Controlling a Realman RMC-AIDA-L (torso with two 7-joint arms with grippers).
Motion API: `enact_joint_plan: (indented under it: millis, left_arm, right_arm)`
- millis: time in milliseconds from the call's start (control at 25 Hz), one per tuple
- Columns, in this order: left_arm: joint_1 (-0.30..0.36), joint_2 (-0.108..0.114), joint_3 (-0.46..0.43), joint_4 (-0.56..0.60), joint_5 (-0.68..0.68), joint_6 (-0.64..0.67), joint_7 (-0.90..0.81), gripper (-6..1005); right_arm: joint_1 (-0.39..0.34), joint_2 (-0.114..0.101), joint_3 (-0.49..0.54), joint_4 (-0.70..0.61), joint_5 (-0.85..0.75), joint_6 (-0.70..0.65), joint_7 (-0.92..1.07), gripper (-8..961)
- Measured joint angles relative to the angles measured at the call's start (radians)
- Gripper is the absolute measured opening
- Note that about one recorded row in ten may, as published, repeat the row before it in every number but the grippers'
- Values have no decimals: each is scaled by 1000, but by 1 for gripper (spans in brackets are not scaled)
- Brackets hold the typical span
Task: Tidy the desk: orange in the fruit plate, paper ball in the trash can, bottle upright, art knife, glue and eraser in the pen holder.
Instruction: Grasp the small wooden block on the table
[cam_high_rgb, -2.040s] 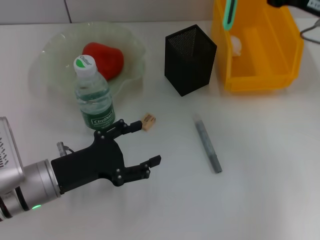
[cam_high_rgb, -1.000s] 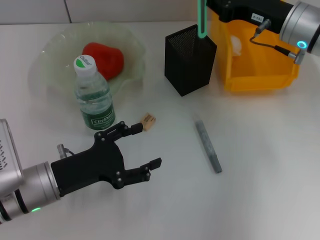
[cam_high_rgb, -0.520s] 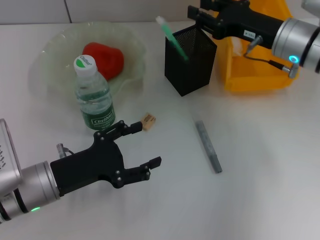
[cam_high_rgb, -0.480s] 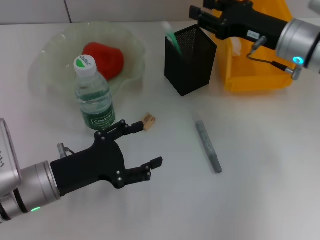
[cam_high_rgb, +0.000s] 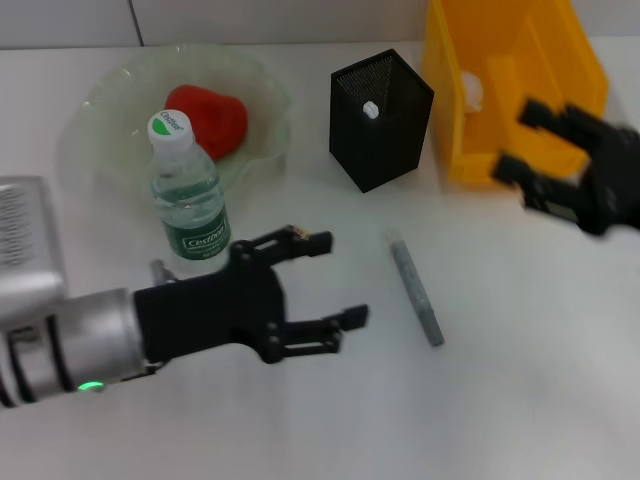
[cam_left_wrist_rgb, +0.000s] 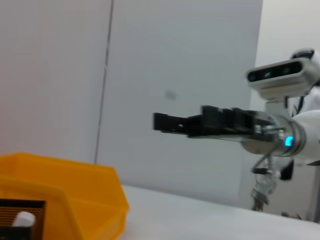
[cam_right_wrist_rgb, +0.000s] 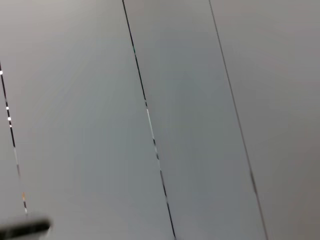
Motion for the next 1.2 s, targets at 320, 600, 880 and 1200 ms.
enact_joint_plan:
  millis: [320,600,880,1200]
  left_arm:
    - [195,8,354,697,467,-594,-617,844]
    - [58,6,365,797,913,-536,-1166,843]
    - [-92,-1,371,748,1172,-432,-1534,843]
    - [-188,-2,349,630,1200,-430,-1613,843]
  right_arm:
    - [-117,4,238,82,-292,-92,-138,822]
    - [-123,4,269,127,-384,-96,-145,819]
    - [-113,3,266,148,-387,-98,-147,818]
    - [-108,2,267,151,-389,-93,-144,819]
